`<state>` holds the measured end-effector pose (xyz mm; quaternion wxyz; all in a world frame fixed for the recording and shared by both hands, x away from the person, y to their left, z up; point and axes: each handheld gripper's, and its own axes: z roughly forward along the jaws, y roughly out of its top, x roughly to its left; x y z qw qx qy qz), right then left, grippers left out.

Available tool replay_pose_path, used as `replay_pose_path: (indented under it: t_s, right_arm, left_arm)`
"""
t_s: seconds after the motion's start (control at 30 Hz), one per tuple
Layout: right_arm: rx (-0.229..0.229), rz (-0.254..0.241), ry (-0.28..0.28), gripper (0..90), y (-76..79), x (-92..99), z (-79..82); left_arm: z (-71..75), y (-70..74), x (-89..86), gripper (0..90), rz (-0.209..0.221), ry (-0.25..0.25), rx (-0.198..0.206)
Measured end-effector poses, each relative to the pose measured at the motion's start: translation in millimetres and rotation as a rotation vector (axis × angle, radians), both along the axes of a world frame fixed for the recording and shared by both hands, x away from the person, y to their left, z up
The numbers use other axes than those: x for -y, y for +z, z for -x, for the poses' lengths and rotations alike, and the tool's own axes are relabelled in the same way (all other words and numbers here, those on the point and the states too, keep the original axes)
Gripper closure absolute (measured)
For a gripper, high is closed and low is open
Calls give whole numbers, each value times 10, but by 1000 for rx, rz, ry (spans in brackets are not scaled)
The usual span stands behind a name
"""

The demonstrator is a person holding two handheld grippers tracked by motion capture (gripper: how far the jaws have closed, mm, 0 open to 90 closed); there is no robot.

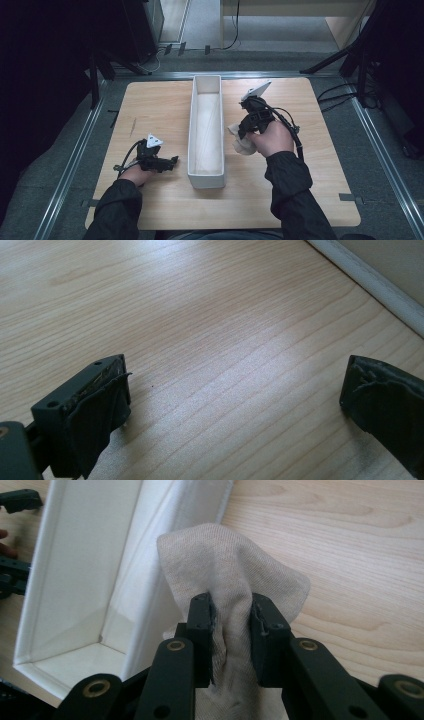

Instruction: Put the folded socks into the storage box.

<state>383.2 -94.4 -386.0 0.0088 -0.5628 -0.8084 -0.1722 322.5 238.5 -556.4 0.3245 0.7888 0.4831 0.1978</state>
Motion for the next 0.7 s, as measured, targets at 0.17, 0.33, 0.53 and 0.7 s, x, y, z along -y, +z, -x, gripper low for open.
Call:
replay_pose_path:
  t_s: [0.17,0.33,0.53,0.7]
  right_arm:
    - [1,-11,11,736,63,-117,2]
    - [1,-18,26,736,95,-220,3]
    - [-3,-19,33,736,150,-386,13]
    - [9,-17,62,736,227,-621,97]
  left_arm:
    - [-10,2,-1,0,-4,-3,-1]
    - [-10,2,-1,0,-4,-3,-1]
    - [-10,1,-1,0,-3,-3,0]
    - [-10,3,-2,0,-4,-3,-1]
